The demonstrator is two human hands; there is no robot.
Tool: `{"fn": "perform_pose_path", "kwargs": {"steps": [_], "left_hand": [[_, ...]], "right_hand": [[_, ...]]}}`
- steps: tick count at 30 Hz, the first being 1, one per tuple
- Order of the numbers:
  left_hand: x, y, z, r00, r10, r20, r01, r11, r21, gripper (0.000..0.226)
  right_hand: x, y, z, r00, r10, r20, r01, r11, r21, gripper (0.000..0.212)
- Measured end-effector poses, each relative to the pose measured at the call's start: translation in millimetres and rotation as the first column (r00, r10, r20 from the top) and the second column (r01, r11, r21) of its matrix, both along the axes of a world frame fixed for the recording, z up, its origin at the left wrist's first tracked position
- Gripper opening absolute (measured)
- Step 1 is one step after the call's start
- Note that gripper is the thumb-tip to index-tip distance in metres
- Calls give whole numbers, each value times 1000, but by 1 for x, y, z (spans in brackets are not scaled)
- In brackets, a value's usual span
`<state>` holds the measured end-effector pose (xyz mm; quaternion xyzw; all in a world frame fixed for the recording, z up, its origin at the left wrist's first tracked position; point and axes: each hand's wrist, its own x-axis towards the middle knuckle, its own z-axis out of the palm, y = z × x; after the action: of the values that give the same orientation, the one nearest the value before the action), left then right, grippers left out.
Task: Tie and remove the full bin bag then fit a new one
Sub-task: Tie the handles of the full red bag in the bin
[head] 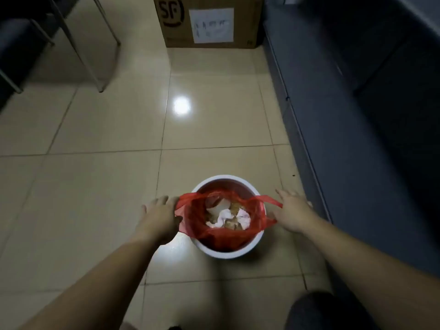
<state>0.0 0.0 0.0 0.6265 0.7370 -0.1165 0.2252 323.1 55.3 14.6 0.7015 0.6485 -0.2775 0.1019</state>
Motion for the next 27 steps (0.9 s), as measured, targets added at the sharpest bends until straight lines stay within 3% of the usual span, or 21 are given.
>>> {"fn": "perform_pose_path", "kwargs": {"steps": [4, 7, 8, 11, 18, 23, 27], "left_hand": [[-8, 3, -44, 992, 126, -20, -125, 992, 15, 52], [-9, 5, -61, 968, 223, 116, -227, 974, 21, 34], [-8, 5, -57, 964, 222, 143, -228, 973, 25, 28], [-4, 4, -41, 939, 248, 237, -275, 957, 88, 21], [32, 15, -2, 829, 176, 531, -336, 915, 222, 4], [89, 26, 1, 869, 34, 494, -177, 953, 246, 51], [114, 35, -8, 799, -48, 600, -123, 963, 241, 77]], "right_hand": [[12, 3, -42, 988, -113, -102, 111, 994, -24, 67], [22, 3, -61, 978, -92, -188, 101, 994, 41, 19], [26, 3, -60, 976, -81, -201, 95, 994, 61, 14], [31, 2, -53, 955, -82, -284, 117, 987, 110, 26], [-8, 6, -14, 835, -108, -539, 203, 972, 119, 9], [-58, 4, -13, 706, -171, -687, 266, 963, 34, 4], [-74, 5, -17, 671, -171, -721, 286, 957, 40, 4]]}}
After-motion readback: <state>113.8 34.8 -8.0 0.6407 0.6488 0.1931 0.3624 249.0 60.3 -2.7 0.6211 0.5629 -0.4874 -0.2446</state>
